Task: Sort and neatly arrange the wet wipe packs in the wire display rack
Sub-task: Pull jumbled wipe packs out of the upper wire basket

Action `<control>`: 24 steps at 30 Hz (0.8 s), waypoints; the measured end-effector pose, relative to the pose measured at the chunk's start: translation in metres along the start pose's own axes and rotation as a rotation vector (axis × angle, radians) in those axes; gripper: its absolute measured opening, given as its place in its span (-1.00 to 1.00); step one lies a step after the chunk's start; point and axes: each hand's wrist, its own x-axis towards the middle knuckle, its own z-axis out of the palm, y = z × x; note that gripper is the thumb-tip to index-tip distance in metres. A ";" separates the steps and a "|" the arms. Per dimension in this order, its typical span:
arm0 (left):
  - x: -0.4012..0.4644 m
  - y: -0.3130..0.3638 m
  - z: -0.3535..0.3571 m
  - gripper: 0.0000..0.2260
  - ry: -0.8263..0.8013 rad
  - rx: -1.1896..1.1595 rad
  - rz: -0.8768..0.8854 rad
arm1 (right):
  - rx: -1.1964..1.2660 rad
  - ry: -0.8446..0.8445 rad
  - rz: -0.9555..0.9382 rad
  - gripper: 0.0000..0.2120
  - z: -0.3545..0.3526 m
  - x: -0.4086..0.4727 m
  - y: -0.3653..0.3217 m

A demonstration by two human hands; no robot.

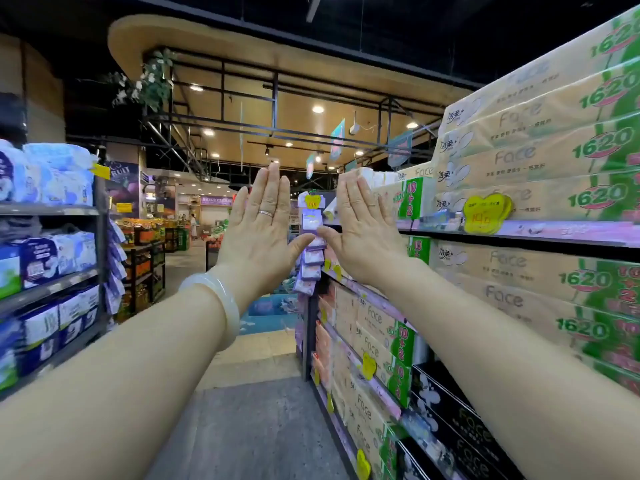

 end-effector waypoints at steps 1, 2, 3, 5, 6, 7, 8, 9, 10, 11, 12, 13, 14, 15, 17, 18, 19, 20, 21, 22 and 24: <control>-0.003 -0.004 0.008 -0.29 -0.017 0.021 -0.012 | -0.022 -0.011 -0.004 -0.31 0.010 0.002 -0.004; -0.003 -0.009 0.016 -0.29 -0.019 -0.001 -0.007 | -0.024 -0.024 -0.012 -0.31 0.020 0.006 -0.004; -0.004 -0.014 0.025 -0.30 -0.034 0.017 -0.013 | -0.032 -0.036 -0.005 -0.31 0.032 0.010 -0.004; -0.005 -0.024 0.049 -0.31 -0.036 0.032 -0.016 | -0.018 -0.043 -0.006 -0.31 0.059 0.017 -0.003; -0.003 -0.029 0.061 -0.32 -0.037 0.034 -0.014 | -0.017 -0.048 -0.010 -0.31 0.072 0.021 -0.002; -0.001 -0.034 0.074 -0.32 -0.033 0.033 -0.020 | -0.015 -0.052 -0.014 -0.31 0.086 0.027 0.000; 0.000 -0.039 0.087 -0.32 -0.045 0.029 -0.024 | -0.016 -0.066 -0.022 -0.31 0.100 0.032 0.001; 0.002 -0.044 0.102 -0.32 -0.056 0.032 -0.032 | -0.010 -0.084 -0.027 -0.31 0.117 0.038 0.003; 0.004 -0.049 0.119 -0.32 -0.068 0.035 -0.038 | -0.001 -0.102 -0.030 -0.31 0.135 0.043 0.005; 0.006 -0.054 0.137 -0.31 -0.074 0.035 -0.043 | 0.012 -0.113 -0.030 -0.31 0.153 0.049 0.007; 0.010 -0.058 0.157 -0.31 -0.083 0.032 -0.047 | 0.019 -0.117 -0.031 -0.31 0.172 0.057 0.010; 0.014 -0.062 0.176 -0.31 -0.104 0.032 -0.053 | 0.023 -0.125 -0.026 -0.31 0.190 0.065 0.014; 0.019 -0.065 0.196 -0.31 -0.130 0.033 -0.057 | 0.029 -0.133 -0.021 -0.31 0.207 0.075 0.019; 0.026 -0.069 0.216 -0.30 -0.154 0.032 -0.061 | 0.038 -0.143 -0.016 -0.32 0.225 0.086 0.024; 0.042 -0.076 0.257 -0.31 -0.183 0.011 -0.080 | 0.042 -0.164 -0.020 -0.32 0.262 0.109 0.036; 0.050 -0.081 0.276 -0.32 -0.201 -0.003 -0.094 | 0.041 -0.176 -0.022 -0.32 0.280 0.121 0.041; 0.057 -0.087 0.296 -0.32 -0.212 -0.009 -0.103 | 0.047 -0.185 -0.025 -0.32 0.299 0.132 0.046; 0.063 -0.093 0.315 -0.32 -0.219 -0.010 -0.107 | 0.057 -0.196 -0.028 -0.32 0.318 0.143 0.051; 0.067 -0.098 0.334 -0.32 -0.226 -0.005 -0.109 | 0.068 -0.207 -0.030 -0.33 0.337 0.153 0.055; 0.071 -0.105 0.351 -0.32 -0.236 -0.001 -0.110 | 0.079 -0.220 -0.032 -0.32 0.356 0.162 0.057; 0.078 -0.119 0.386 -0.32 -0.275 -0.006 -0.116 | 0.093 -0.251 -0.035 -0.33 0.394 0.176 0.059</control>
